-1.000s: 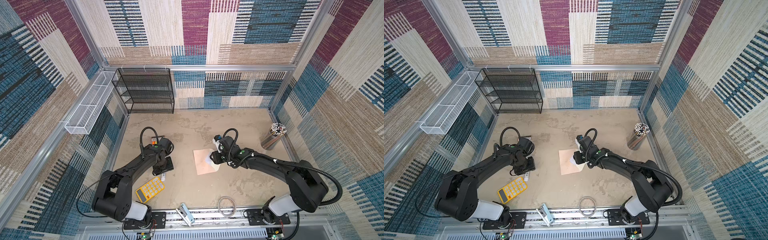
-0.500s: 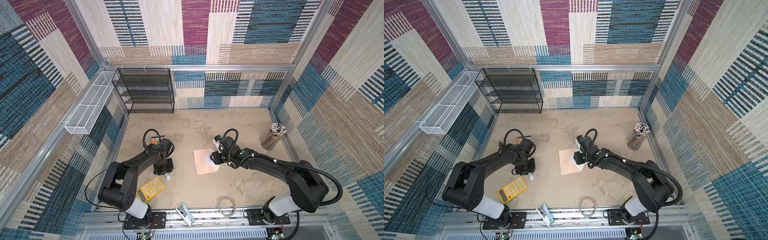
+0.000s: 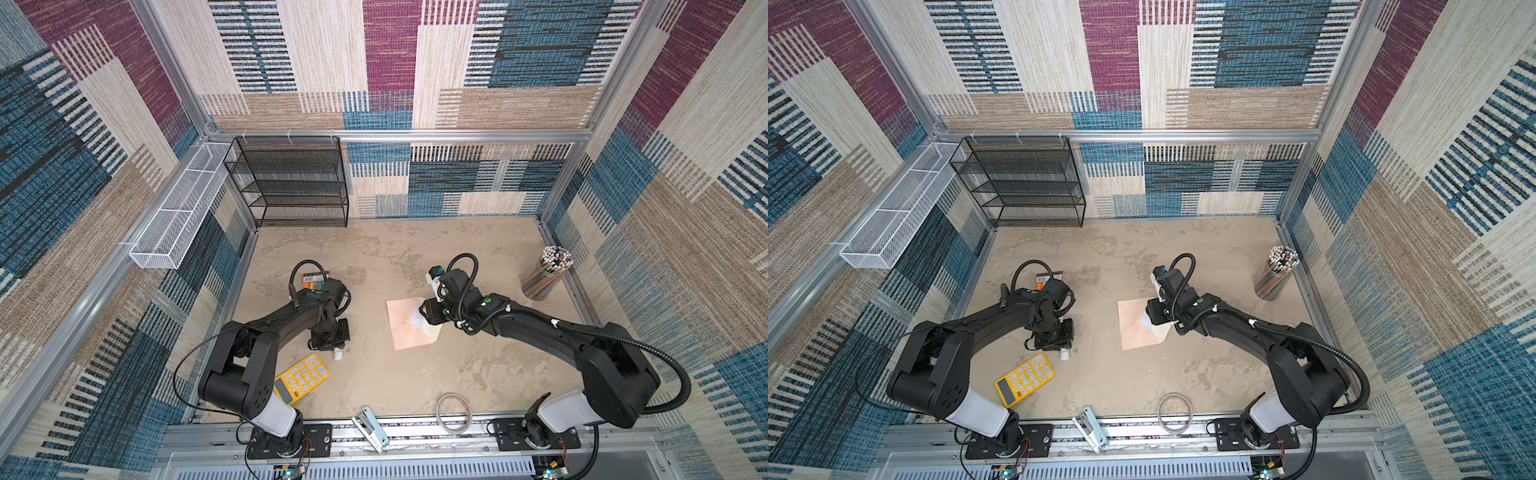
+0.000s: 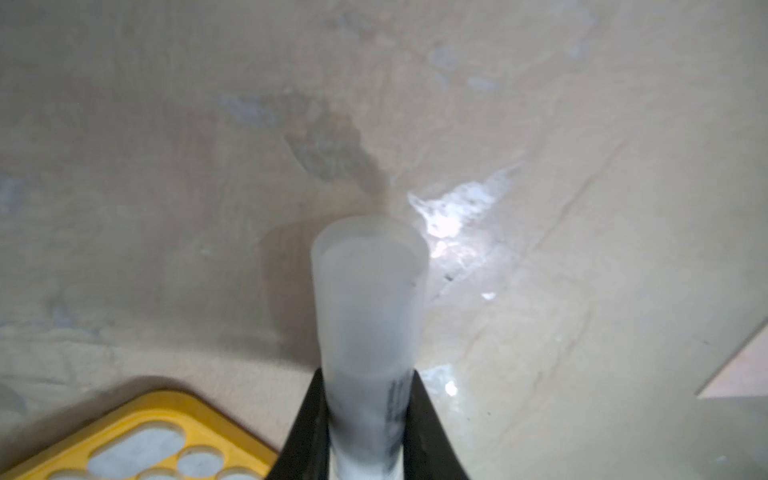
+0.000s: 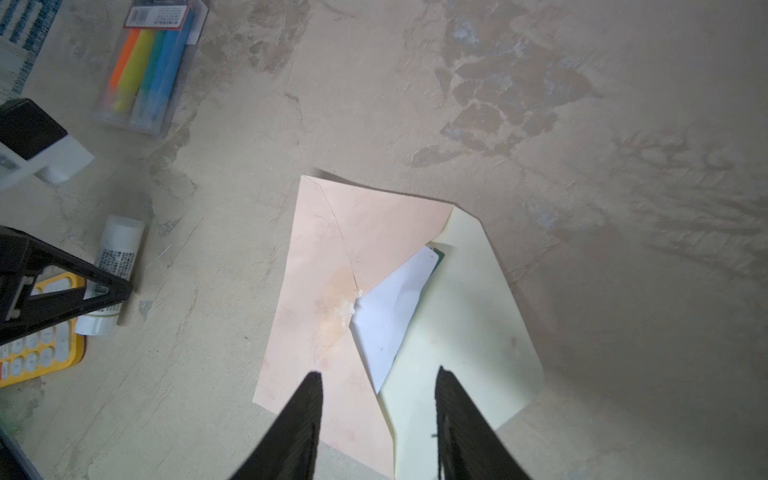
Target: Place the letter into the envelope and seal it
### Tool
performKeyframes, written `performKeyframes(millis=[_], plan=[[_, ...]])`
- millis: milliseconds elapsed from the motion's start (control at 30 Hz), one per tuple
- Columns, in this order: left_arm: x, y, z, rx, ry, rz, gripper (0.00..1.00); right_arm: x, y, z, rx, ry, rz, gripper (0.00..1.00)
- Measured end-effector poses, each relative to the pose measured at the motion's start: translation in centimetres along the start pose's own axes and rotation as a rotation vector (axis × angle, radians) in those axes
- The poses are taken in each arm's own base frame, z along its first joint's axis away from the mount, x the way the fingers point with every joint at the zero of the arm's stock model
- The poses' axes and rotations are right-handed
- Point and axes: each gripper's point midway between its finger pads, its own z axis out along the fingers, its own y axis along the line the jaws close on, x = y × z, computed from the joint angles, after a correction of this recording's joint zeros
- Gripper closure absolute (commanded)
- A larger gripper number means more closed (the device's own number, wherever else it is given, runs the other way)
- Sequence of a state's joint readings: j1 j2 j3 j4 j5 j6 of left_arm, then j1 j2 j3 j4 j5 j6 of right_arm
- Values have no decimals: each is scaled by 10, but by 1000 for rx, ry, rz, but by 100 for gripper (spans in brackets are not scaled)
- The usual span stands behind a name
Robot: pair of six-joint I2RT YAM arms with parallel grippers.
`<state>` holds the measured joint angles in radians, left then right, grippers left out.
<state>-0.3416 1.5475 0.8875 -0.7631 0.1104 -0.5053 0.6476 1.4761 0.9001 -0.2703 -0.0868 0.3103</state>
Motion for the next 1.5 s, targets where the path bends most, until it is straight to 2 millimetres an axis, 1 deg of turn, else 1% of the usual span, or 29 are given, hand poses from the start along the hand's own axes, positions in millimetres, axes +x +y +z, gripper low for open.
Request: performKeyframes(millis=[100, 200, 333, 367, 467, 567, 633, 700, 867, 1000, 1133, 1267, 1400, 1500], plan=[[-5, -13, -19, 56, -58, 37, 82, -11, 6, -8, -17, -32, -3, 52], [-14, -32, -49, 128, -147, 86, 83, -19, 12, -18, -46, -64, -7, 52], [-25, -63, -101, 238, -274, 163, 84, -32, 27, -34, -115, -121, -22, 51], [-28, -72, -116, 270, -310, 189, 84, -37, 31, -39, -135, -141, -34, 51], [-35, -92, -153, 334, -399, 245, 84, -48, 44, -51, -198, -192, -71, 50], [-40, -113, -179, 403, -455, 303, 83, -50, 57, -62, -272, -226, -112, 50], [-43, -126, -190, 444, -481, 337, 83, -48, 66, -71, -326, -250, -139, 50], [-45, -140, -198, 494, -501, 370, 82, -44, 73, -81, -382, -286, -167, 49], [-45, -176, -216, 640, -556, 454, 82, -41, 91, -111, -516, -410, -234, 43], [-44, -201, -221, 768, -575, 477, 82, -45, 102, -123, -590, -470, -252, 40], [-43, -222, -225, 855, -577, 495, 81, -49, 108, -130, -634, -504, -251, 37], [-37, -241, -229, 914, -577, 528, 80, -55, 110, -132, -642, -528, -246, 37], [-35, -253, -234, 949, -585, 541, 80, -58, 108, -128, -633, -533, -220, 38], [-32, -258, -237, 968, -587, 546, 82, -61, 103, -127, -614, -540, -206, 38]])
